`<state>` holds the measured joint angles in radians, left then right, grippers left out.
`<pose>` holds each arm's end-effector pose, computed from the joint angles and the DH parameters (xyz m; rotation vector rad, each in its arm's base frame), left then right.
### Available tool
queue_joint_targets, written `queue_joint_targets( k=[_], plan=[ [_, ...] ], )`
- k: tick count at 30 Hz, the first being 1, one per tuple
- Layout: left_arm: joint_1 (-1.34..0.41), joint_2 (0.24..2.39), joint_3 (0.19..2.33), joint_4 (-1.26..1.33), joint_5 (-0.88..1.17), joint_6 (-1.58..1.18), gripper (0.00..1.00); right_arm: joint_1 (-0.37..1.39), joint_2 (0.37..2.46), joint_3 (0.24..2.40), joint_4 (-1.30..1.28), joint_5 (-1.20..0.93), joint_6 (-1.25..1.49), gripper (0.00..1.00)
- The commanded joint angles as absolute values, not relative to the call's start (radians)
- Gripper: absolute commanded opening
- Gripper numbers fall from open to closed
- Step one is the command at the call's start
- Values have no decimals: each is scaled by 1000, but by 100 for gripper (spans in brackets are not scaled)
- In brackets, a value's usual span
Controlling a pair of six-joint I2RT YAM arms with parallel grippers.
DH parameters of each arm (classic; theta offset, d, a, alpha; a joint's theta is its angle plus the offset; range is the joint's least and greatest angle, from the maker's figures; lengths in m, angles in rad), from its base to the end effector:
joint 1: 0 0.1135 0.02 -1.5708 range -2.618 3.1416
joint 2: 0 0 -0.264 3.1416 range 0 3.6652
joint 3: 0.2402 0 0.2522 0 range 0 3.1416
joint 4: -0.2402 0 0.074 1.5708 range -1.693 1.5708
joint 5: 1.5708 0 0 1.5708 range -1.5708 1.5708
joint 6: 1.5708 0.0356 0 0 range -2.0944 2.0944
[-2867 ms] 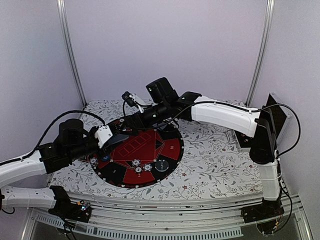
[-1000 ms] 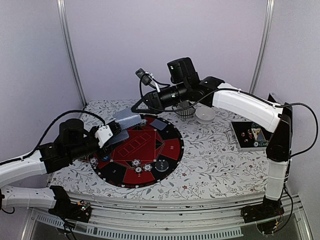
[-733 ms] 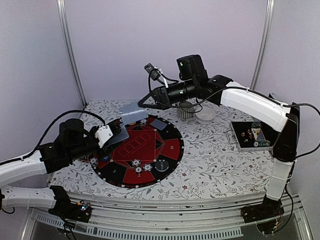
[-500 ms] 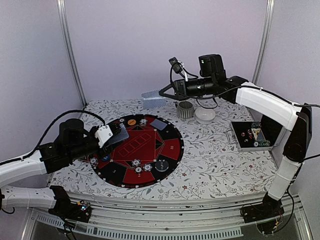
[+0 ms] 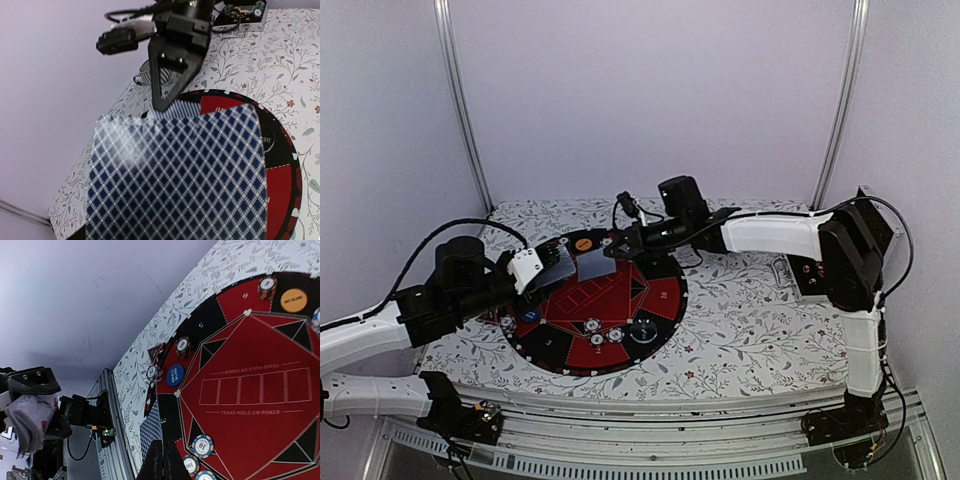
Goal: Distribute texas hold em gaming equipment
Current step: Distribute the poker card in the small blind area.
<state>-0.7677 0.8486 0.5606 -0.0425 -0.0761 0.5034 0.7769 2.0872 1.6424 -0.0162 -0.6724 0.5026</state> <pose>0.1465 -0.1376 0.2640 1.0869 1.5605 -0.1071 0.3328 0.3583 0.2465 -0.7748 2.1196 1.4346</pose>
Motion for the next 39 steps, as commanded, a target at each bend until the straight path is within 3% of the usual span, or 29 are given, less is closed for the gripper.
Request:
queue_joint_targets(
  k=[1, 9, 18, 24, 39],
  plan=[
    [-771, 836, 594, -31, -80, 492, 52, 881, 2235, 1776, 17, -752, 581, 2],
    [-771, 836, 595, -34, -81, 492, 52, 1002, 2459, 1946, -25, -788, 634, 2],
    [-771, 839, 595, -38, -80, 493, 52, 1040, 2510, 2004, -35, -732, 655, 7],
    [-771, 838, 595, -41, -81, 493, 52, 1039, 2502, 2007, -45, -703, 657, 39],
    [-771, 829, 596, -43, -66, 495, 52, 918, 2172, 1932, -208, -325, 383, 78]
  ],
)
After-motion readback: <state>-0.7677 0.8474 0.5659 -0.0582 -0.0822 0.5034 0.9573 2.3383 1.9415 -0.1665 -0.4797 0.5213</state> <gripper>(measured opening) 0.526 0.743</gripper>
